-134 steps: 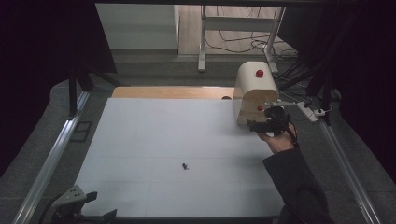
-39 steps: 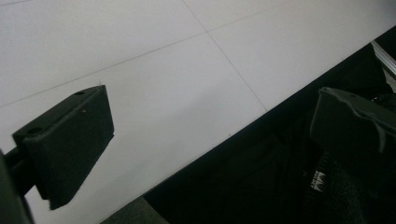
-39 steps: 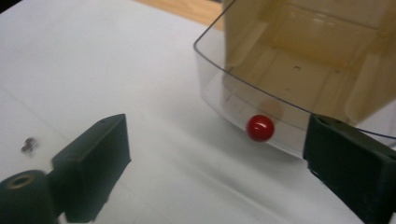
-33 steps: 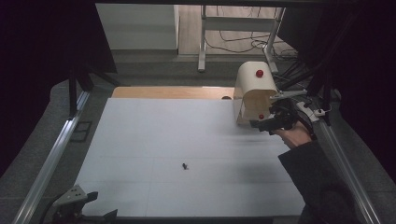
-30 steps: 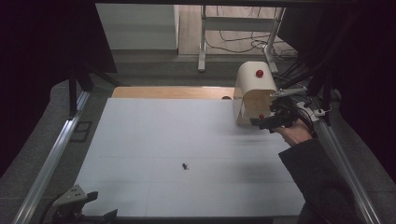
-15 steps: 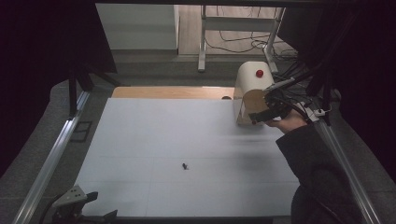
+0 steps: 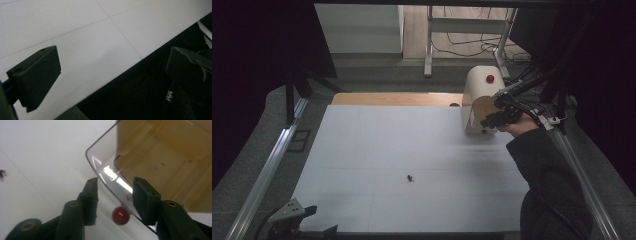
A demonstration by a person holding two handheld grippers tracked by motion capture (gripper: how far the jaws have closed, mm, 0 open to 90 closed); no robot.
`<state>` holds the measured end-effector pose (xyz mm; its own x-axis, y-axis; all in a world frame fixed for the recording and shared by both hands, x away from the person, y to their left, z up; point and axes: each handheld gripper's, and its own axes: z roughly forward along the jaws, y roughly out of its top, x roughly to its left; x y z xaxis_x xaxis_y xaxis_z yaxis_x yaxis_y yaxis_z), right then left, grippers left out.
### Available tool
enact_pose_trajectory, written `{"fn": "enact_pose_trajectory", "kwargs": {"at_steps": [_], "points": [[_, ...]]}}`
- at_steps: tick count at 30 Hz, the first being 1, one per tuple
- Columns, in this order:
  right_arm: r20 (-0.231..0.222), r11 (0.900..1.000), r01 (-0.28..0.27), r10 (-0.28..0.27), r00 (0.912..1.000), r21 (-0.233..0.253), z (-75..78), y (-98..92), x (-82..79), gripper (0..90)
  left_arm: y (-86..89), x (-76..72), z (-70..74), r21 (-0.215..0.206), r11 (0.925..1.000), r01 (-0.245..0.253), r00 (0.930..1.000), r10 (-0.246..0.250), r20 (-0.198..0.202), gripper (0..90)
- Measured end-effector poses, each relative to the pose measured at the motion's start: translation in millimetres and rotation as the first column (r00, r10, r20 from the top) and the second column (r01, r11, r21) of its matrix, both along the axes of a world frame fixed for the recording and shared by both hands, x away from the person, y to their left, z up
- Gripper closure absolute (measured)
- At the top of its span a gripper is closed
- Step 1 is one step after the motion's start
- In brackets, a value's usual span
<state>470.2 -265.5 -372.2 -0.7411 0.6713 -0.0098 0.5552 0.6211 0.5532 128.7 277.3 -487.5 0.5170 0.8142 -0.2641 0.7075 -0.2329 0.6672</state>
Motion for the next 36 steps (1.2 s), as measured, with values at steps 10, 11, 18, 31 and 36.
{"fn": "enact_pose_trajectory", "kwargs": {"at_steps": [10, 11, 18, 31, 36], "points": [[-0.015, 0.999, -0.035, 0.035, 0.9993, 0.002, 2.7, -1.2, -5.4, 67.0, 0.1, -0.5, 0.0, 0.000, 1.0000, 0.000, 1.0000, 0.000, -0.001, 0.0], [-0.015, 0.999, -0.037, 0.037, 0.9992, 0.002, 2.8, -1.3, -6.0, 67.3, 0.0, -0.4, 0.0, 0.001, 1.0000, 0.000, 1.0000, 0.000, -0.001, 0.0], [-0.021, 0.999, -0.051, 0.051, 0.9985, 0.000, 2.2, -2.1, -12.8, 68.3, 0.0, -0.4, 0.0, 0.001, 1.0000, 0.000, 1.0000, 0.000, -0.002, 0.0], [-0.001, 0.998, -0.059, 0.059, 0.9983, 0.005, 0.4, -7.7, -27.9, 68.5, -0.2, -0.2, 0.0, 0.002, 1.0000, -0.001, 1.0000, 0.001, -0.004, 0.0], [0.019, 0.999, -0.044, 0.044, 0.9989, 0.017, 0.4, -9.4, -31.4, 66.5, -0.3, -0.1, 0.0, 0.001, 1.0000, -0.001, 1.0000, 0.001, -0.004, 0.0]]}}
